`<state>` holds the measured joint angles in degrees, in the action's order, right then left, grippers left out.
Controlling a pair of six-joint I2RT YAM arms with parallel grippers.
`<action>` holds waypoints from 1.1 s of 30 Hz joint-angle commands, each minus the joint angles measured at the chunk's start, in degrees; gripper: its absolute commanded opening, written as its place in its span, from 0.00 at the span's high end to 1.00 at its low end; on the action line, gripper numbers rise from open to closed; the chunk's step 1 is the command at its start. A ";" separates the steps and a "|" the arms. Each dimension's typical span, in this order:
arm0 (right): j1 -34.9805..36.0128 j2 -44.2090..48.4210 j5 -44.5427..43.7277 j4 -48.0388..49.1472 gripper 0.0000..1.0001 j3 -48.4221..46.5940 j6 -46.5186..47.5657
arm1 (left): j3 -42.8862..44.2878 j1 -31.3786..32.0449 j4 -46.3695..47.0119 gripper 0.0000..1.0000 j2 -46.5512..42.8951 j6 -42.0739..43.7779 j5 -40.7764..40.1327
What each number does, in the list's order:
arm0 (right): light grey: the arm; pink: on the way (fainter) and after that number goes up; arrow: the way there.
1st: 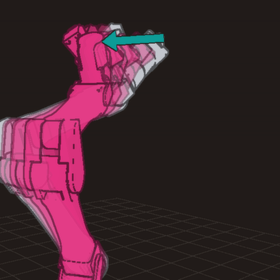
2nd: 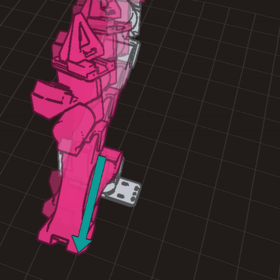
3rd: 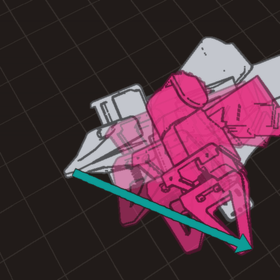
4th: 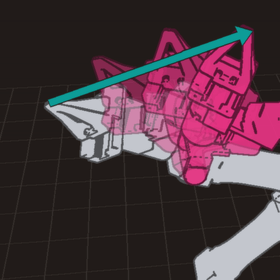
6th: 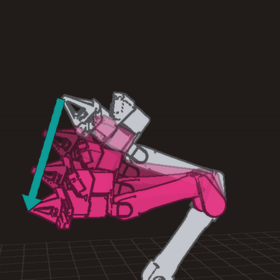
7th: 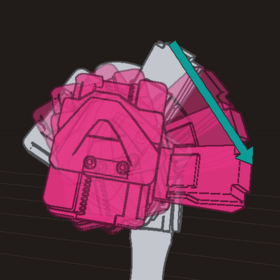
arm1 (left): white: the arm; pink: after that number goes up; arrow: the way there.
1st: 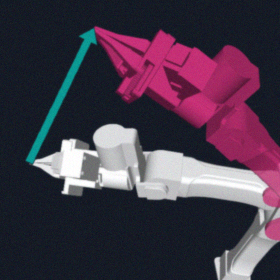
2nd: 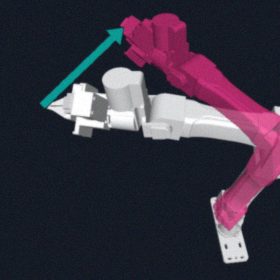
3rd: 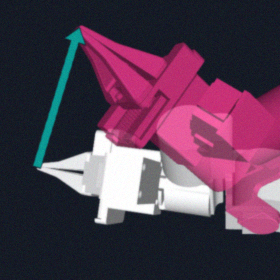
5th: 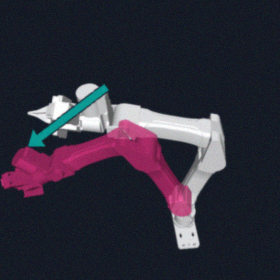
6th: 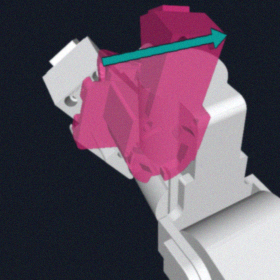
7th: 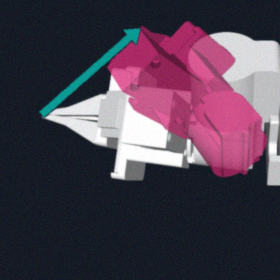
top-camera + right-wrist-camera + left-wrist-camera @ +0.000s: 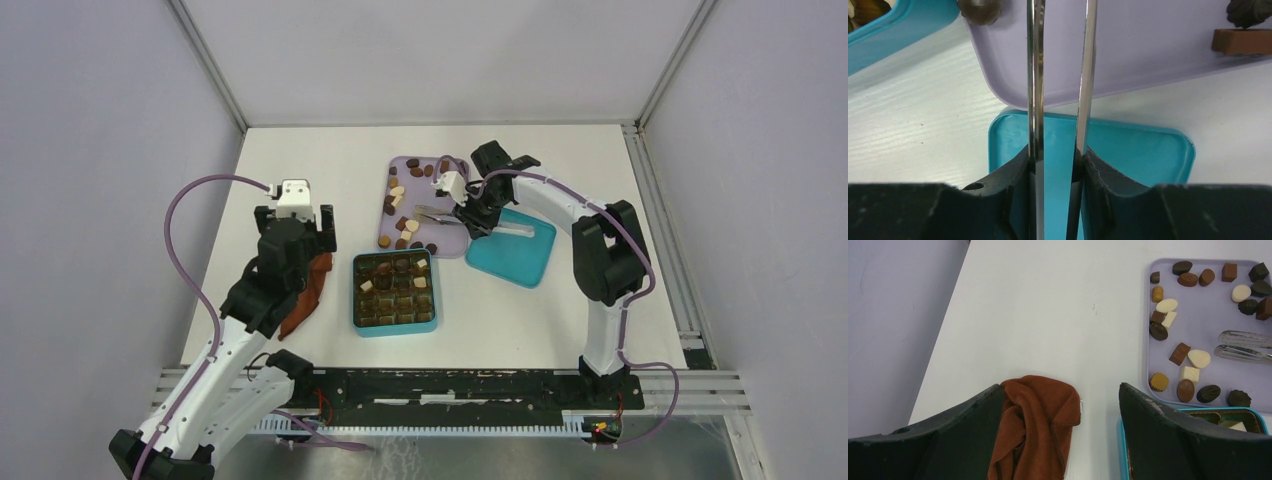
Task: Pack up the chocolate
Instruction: Pick up the fake chocolate from the plate.
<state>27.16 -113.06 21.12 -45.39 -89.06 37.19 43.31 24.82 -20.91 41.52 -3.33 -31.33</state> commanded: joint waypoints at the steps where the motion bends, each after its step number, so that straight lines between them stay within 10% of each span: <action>1: 0.15 -1.66 -0.99 -0.94 0.61 -2.94 1.00 | 0.08 -0.29 2.27 0.10 -0.16 0.52 0.35; 33: 2.31 -7.80 1.00 -5.55 0.52 -9.93 1.13 | 0.11 -0.37 2.28 0.10 0.06 0.61 0.92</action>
<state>28.58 -120.25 21.98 -50.39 -95.68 38.33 43.31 24.82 -20.91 41.63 -3.33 -30.94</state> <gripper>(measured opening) 0.476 0.902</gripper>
